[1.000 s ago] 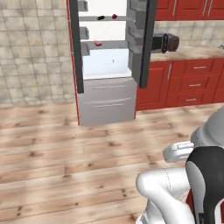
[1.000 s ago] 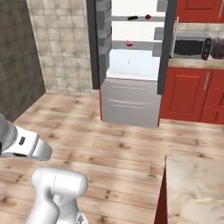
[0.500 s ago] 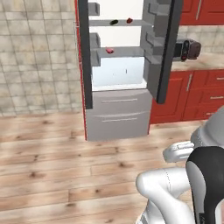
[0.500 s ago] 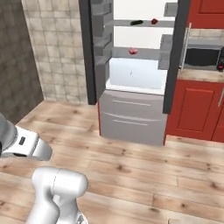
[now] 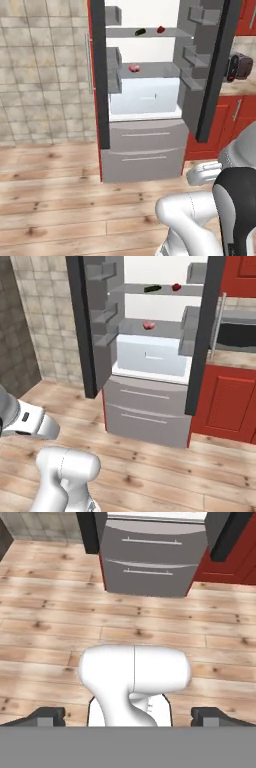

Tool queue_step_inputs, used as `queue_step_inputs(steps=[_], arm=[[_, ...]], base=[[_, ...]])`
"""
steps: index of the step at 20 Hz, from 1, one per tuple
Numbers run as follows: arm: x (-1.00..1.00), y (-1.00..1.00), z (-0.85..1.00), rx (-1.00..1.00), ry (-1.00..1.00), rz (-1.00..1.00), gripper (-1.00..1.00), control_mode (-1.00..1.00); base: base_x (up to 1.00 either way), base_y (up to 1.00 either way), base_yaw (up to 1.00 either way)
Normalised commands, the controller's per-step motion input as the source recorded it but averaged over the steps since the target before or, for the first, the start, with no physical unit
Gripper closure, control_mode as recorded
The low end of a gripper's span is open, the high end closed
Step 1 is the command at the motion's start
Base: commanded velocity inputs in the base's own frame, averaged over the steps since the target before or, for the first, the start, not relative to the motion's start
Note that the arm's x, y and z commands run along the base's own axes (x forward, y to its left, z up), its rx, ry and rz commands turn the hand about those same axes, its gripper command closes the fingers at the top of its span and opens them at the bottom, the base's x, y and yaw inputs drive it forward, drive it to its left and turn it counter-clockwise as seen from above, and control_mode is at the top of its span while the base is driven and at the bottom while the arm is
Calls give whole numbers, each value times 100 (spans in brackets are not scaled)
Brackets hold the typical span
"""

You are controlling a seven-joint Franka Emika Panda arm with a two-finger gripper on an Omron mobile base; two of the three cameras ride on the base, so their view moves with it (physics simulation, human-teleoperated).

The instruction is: Gather the bell pepper and cucumber from the fridge and place them on a tray on the dining counter. Then gather the chicken drumstick and steak from the fridge and place them on the other tray.

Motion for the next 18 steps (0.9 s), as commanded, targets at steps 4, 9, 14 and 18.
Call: queue_step_inputs(steps=[4, 9, 14, 18], arm=[[0, 0, 0, 0, 0, 0, -100, 100], [0, 0, 0, 0, 0, 0, -100, 100], [0, 0, 0, 0, 0, 0, -100, 100], [0, 0, 0, 0, 0, 0, -100, 100]], base=[[89, -37, 6], [77, -39, 3], [53, -48, 1], [50, -47, 0]])
